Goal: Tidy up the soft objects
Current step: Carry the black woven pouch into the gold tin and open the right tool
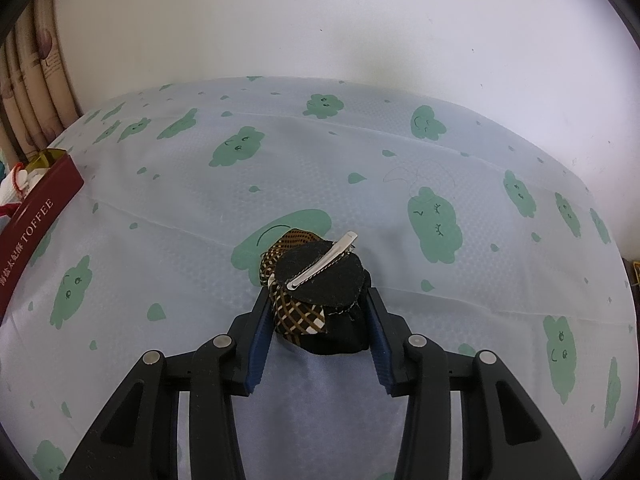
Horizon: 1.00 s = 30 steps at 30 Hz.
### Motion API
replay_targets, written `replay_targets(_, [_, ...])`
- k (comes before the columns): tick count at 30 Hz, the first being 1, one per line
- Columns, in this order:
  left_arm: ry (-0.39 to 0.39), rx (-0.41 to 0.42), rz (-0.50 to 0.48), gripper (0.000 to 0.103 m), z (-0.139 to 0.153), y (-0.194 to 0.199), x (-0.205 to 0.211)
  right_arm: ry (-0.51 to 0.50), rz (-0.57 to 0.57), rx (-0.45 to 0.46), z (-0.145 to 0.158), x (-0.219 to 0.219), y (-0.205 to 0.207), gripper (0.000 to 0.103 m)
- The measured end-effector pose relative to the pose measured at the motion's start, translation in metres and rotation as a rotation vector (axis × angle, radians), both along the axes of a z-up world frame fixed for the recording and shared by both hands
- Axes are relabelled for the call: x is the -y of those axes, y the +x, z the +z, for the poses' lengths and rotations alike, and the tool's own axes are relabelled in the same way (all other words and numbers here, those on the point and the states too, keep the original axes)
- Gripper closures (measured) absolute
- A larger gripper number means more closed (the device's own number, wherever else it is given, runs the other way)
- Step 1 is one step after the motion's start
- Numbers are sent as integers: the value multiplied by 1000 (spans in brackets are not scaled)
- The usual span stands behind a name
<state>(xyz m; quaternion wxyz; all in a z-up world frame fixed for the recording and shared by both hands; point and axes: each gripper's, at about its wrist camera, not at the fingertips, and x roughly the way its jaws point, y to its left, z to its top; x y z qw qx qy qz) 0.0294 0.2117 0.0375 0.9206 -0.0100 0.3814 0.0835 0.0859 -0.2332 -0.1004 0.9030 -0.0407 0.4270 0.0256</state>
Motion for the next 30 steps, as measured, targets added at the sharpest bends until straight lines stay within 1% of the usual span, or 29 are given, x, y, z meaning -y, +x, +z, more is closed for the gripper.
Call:
replay_targets(2, [-8,0,28,38,-6,-5,-4,-9,-10,0,0,-2,0,62])
replay_targets(4, [-2,2,53,38,-13,-8,-6,-13,-16,1,0,-4,0,64])
replay_targets(6, [15,7,87,38,-18,-10,-9,-17,-17,1,1,-7,-1,74])
replay_targets(9, [24,27,123,38,-21,-15,-16,-39,-12,2,6,-18,-5,78])
replay_targets(12, [39,41,154,38,-23,-20,-24,-42,1,15,16,-30,-8,79])
replay_targets(16, [56,40,170,38,-26,-23,-31,-13,44,44,39,-56,-11,79])
replay_targets(21, [32,49,181,38,-24,-29,-39,24,159,81,73,-111,-16,79])
replay_targets(24, [0,45,183,38,-25,-34,-44,44,261,87,89,-157,-21,79])
replay_targets(30, [-4,24,199,38,-29,-42,-51,42,437,95,103,-242,-30,79])
